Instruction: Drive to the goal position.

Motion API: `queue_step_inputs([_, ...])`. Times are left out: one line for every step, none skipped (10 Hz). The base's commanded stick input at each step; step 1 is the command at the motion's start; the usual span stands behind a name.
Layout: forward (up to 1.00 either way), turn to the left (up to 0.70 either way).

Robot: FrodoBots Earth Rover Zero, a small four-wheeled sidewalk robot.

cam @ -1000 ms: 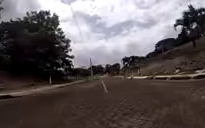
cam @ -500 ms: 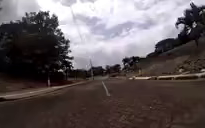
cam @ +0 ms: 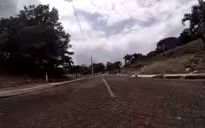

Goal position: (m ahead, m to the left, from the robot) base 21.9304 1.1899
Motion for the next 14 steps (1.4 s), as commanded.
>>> queue_step_inputs([0.0,0.0])
queue_step_inputs([0.0,0.0])
queue_step_inputs([0.0,0.0])
queue_step_inputs([0.53,0.0])
queue_step_inputs([0.7,0.0])
queue_step_inputs([0.7,0.0])
queue_step_inputs([0.7,0.0])
queue_step_inputs([0.7,0.0])
queue_step_inputs([0.7,0.0])
queue_step_inputs([0.7,0.0])
queue_step_inputs([0.7,0.0])
queue_step_inputs([0.7,0.0])
queue_step_inputs([0.7,0.0])
queue_step_inputs([0.7,0.0])
